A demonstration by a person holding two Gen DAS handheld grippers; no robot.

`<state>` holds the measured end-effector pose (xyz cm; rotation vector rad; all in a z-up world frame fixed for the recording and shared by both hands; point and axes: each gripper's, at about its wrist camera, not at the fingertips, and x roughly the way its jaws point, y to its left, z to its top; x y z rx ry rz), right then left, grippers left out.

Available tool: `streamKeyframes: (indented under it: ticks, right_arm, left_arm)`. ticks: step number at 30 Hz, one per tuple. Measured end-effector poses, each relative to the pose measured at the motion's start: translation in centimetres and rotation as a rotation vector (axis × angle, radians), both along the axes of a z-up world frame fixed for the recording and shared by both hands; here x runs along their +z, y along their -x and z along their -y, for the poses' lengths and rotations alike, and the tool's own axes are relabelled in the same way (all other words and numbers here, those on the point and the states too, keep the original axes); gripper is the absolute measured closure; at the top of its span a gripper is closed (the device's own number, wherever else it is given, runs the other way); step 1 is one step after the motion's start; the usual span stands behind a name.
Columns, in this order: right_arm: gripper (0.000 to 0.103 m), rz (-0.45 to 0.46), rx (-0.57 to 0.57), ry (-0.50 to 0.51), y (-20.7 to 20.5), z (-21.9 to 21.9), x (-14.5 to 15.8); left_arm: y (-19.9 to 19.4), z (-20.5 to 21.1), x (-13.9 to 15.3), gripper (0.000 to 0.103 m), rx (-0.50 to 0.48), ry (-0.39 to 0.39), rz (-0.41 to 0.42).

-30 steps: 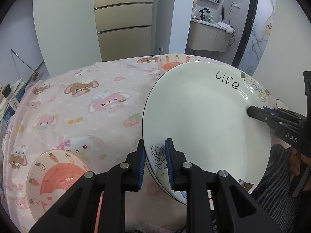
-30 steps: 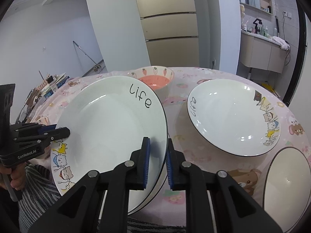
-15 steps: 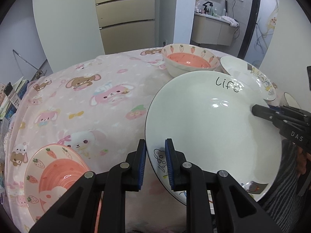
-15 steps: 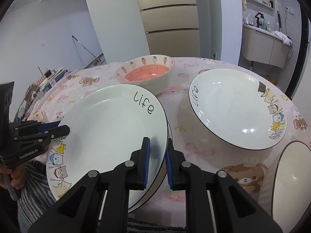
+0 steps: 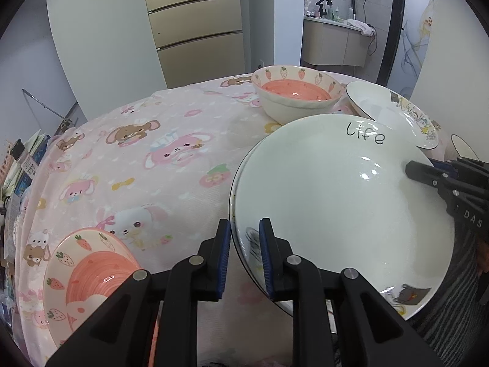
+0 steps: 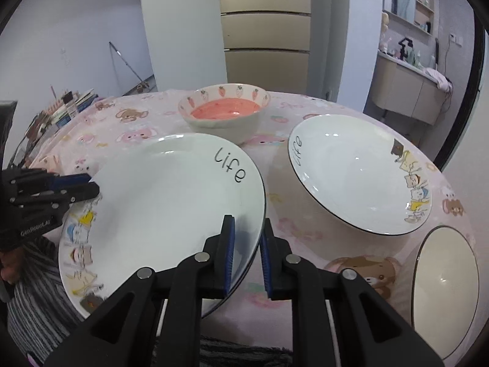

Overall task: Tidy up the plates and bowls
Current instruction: 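Carry the plate over the other white 'Life' plate and lower it on top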

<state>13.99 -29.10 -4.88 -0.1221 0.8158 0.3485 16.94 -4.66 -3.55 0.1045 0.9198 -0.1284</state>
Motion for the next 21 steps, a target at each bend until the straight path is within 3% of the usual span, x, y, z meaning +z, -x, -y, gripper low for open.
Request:
streamKeyframes:
  ticks: [11,21]
  right_arm:
    - [0.086,0.005,0.003,0.051,-0.1,-0.4,-0.2]
    - [0.081,0.039,0.005,0.239,-0.1,-2.5,-0.9]
  left_arm:
    - [0.0,0.1,0.0,0.083,0.000,0.006,0.001]
    - [0.2,-0.5,0.1,0.083,-0.002,0.043,0.006]
